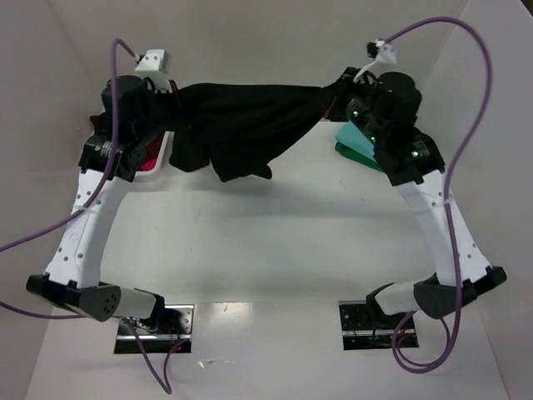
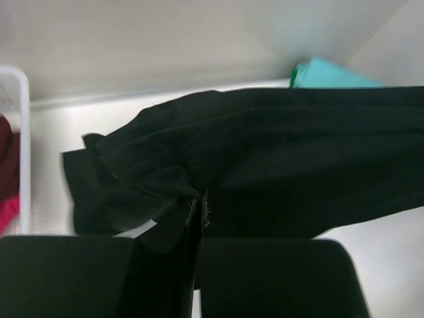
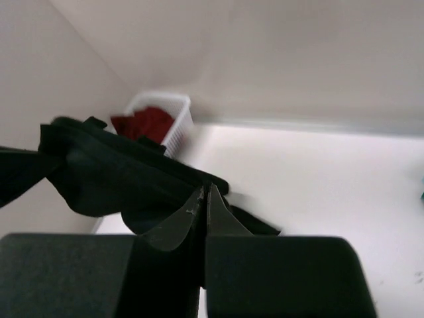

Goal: Fold and stack the t-shirts
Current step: Flatten out the tshirt

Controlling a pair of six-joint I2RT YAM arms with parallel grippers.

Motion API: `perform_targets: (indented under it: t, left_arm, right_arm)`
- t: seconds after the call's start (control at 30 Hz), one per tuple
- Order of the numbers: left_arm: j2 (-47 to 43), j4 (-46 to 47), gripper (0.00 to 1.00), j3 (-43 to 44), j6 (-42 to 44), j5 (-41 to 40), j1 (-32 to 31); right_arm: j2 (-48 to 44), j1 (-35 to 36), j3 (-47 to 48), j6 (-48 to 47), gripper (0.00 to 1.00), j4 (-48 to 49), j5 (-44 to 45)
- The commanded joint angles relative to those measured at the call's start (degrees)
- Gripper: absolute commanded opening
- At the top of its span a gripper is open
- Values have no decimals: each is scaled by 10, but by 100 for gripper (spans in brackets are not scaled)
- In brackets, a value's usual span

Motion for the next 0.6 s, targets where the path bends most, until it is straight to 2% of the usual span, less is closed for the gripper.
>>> perform_targets:
  t: [0.0, 0.13, 0.33, 0.57]
  left_arm:
    - [-40, 28, 0, 43, 20, -13, 2]
    - [-79, 16, 0, 60, 20, -3, 2]
    - [-182, -10, 0, -12, 20, -12, 2]
    - [-271, -41, 0, -50, -5, 41, 2]
  right_arm:
    - [-32, -1, 60, -31, 0, -22, 43]
    - [-72, -1, 72, -20, 0, -14, 17]
    - [-125, -1, 5, -9, 0, -19, -37]
    - [-184, -1, -37, 2, 0, -42, -130]
